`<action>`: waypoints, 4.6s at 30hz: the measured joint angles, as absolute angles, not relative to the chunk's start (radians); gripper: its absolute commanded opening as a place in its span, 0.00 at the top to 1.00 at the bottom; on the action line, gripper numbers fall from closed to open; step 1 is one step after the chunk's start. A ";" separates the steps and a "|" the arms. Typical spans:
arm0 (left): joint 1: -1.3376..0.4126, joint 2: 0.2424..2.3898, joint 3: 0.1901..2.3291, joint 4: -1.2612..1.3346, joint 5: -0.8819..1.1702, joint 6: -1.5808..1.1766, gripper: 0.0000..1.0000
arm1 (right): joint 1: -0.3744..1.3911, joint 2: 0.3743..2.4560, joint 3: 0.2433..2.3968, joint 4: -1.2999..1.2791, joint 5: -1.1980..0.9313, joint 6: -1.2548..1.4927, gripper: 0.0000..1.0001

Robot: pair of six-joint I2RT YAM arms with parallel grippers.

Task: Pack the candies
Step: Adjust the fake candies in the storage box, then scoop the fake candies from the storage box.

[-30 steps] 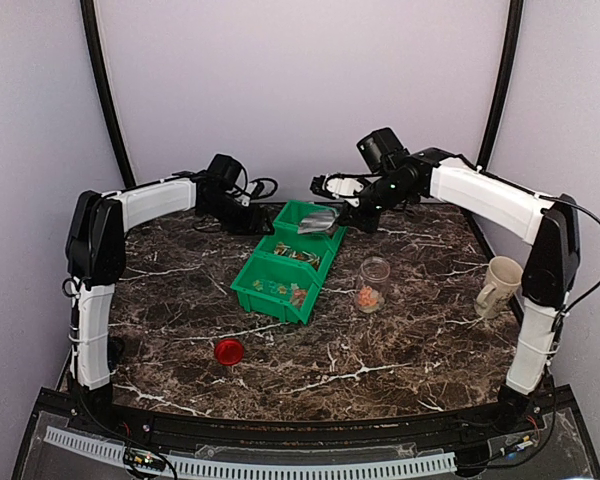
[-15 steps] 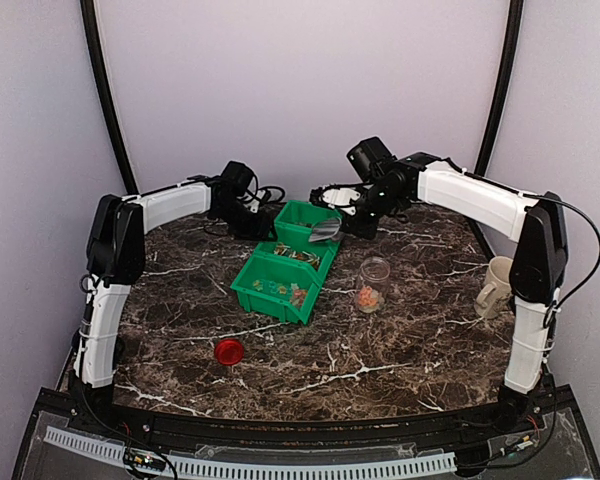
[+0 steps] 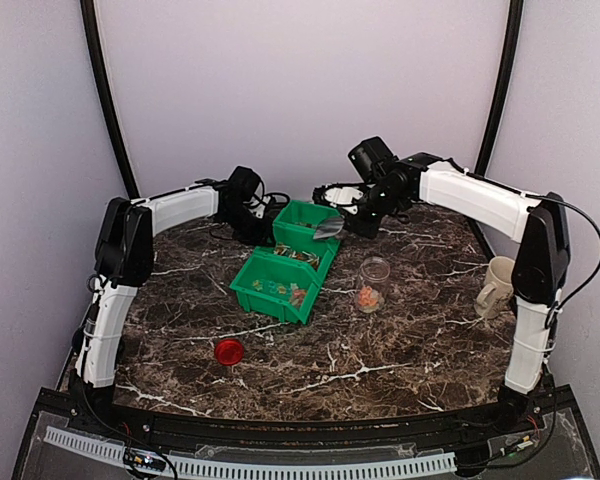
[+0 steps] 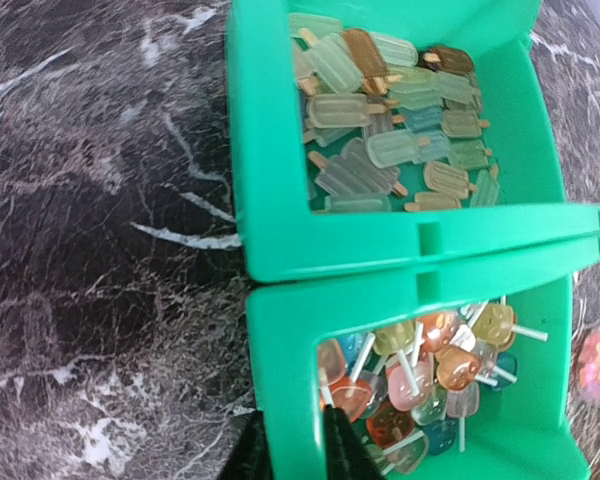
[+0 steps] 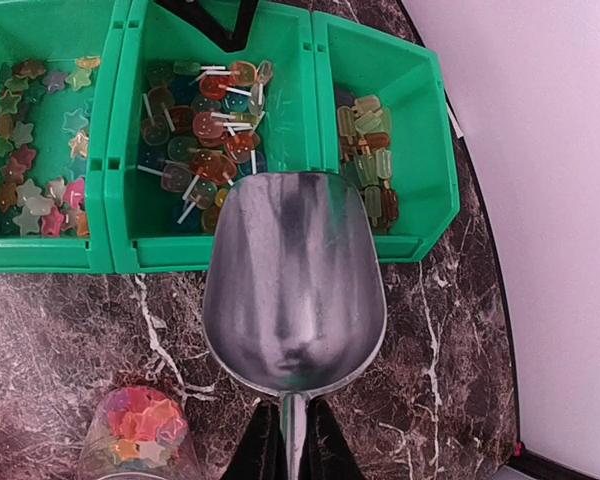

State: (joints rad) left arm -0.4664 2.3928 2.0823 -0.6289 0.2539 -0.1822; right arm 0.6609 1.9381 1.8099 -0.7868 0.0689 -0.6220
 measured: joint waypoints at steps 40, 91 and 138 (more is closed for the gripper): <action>-0.432 2.337 1.893 -0.400 0.418 -0.355 1.00 | 0.720 1.858 1.841 -0.810 0.085 -0.592 1.00; -0.554 2.318 2.003 -0.607 0.099 -0.150 1.00 | 0.750 2.113 1.821 -0.753 0.099 -0.630 1.00; -0.525 2.240 1.915 -0.550 0.157 -0.162 1.00 | 0.681 1.961 1.268 0.043 -0.246 -0.450 1.00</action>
